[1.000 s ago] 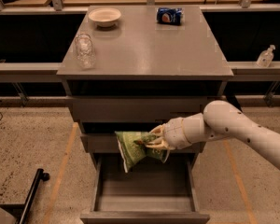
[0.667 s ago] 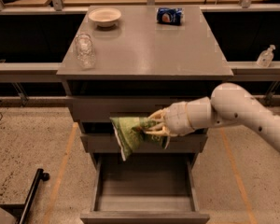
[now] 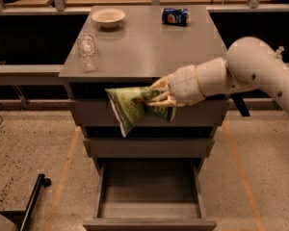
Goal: Pick green jalapeno chip bag from bottom drawer and place on counter
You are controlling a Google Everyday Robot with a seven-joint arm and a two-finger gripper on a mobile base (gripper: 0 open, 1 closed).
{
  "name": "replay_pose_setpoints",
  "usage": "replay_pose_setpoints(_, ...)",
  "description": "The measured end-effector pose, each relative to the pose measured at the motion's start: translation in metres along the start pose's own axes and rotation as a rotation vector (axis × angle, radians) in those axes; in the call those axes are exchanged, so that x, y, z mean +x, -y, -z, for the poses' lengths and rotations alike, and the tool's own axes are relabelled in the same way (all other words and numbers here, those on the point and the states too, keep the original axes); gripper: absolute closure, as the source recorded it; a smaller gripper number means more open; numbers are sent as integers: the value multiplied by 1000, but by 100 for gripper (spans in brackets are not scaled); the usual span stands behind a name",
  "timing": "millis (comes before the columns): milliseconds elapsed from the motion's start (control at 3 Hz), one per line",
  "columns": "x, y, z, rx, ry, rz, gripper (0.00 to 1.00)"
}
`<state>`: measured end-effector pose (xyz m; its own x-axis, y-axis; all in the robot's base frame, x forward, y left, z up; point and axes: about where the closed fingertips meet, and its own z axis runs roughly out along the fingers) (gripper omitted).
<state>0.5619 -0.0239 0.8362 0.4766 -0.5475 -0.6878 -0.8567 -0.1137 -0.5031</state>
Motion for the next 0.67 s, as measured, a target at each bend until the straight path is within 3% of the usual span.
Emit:
replay_pose_setpoints(333,-49,47,39,70,-49,87,100)
replay_pose_setpoints(667,-58,56,47,89,-52,103,100)
